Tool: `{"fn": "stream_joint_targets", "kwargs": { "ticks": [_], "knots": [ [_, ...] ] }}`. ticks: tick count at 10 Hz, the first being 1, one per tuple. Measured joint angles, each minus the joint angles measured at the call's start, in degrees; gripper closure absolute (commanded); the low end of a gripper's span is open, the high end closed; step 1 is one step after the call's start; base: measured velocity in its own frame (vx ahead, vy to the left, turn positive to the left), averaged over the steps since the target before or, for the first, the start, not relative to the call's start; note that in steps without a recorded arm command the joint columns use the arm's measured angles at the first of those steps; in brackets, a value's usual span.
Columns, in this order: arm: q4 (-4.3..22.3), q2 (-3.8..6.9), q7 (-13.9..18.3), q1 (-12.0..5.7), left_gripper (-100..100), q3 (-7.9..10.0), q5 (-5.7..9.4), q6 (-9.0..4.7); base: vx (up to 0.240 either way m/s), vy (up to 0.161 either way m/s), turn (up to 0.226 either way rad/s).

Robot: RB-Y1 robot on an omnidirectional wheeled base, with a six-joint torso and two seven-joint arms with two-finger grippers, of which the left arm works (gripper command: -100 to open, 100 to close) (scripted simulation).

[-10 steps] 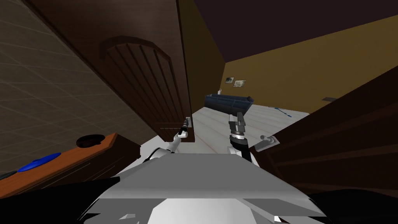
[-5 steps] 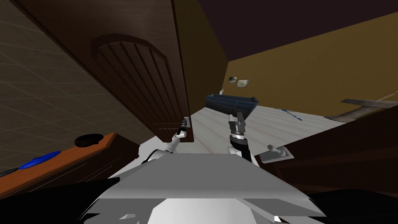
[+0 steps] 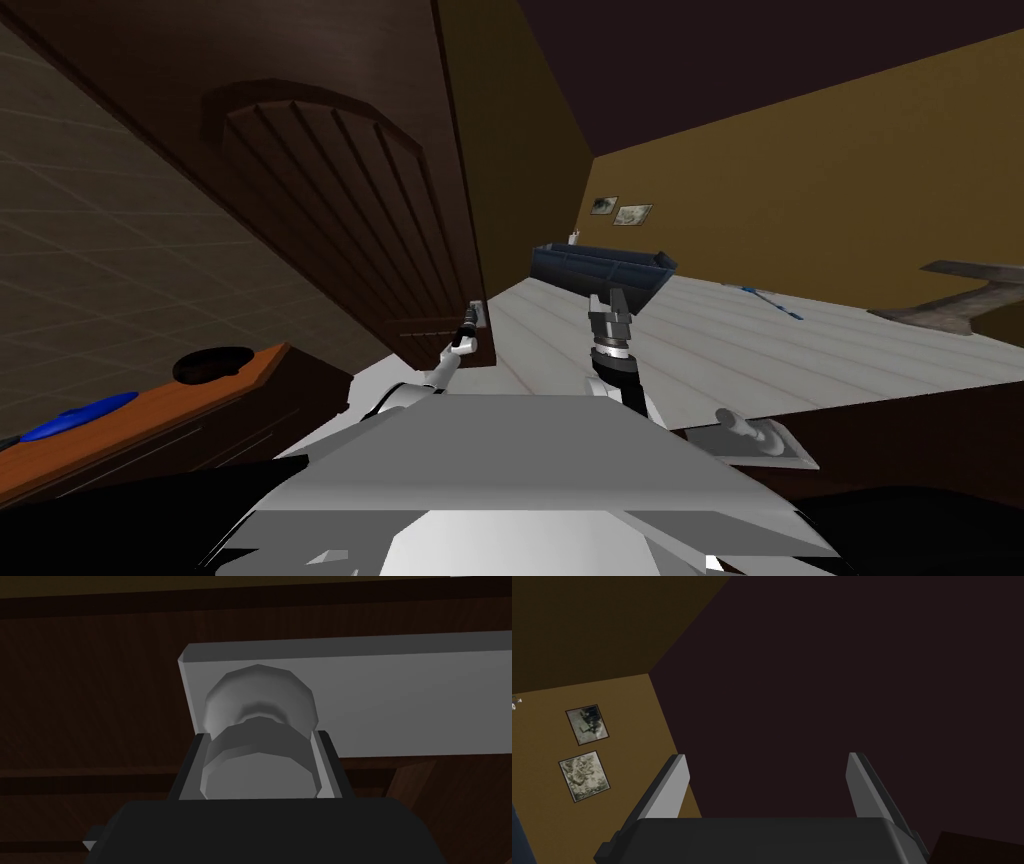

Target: Push the door open

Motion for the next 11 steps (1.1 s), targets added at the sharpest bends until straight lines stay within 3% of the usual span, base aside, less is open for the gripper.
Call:
{"fn": "stream_joint_targets", "kwargs": {
  "ticks": [1,4,9,11],
  "knots": [
    [-1.18,0.1,-0.32,0.92,100,0.6,0.13,0.45,0.192,-0.068,0.051],
    [0.72,0.87,-0.39,-0.37,100,2.11,0.55,-0.22,0.179,-0.109,0.058],
    [-0.29,1.84,-1.53,0.79,100,5.36,1.27,0.11,0.182,-0.102,0.062],
    [0.69,2.36,-1.38,0.18,100,5.88,1.43,-0.36,0.094,-0.035,0.039]
  ]
}}
